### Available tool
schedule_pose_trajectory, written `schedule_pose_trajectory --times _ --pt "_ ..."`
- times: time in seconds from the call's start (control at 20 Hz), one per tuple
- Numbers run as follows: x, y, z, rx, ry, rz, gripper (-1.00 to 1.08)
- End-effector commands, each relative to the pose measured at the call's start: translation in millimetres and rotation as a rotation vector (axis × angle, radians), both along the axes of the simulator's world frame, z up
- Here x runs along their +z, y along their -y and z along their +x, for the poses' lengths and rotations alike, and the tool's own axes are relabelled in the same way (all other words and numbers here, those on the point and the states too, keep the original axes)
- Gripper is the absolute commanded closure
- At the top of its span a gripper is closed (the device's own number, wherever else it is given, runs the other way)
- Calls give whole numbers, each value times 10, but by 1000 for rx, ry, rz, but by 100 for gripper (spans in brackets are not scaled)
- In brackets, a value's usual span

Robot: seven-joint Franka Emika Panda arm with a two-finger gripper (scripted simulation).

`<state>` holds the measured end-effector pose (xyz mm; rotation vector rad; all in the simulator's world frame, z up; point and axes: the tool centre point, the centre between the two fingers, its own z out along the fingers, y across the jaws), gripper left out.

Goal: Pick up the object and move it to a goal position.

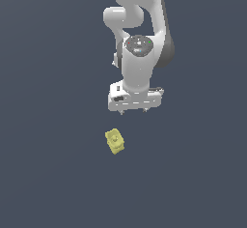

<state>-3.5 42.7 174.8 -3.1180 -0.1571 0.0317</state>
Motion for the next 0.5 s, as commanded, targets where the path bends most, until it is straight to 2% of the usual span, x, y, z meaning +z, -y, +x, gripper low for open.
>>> schedule_pose_trajectory --times 0.0,0.45 --pt "-27 38 46 21 1 -1 -92" --pt "-210 286 329 161 10 -5 -92"
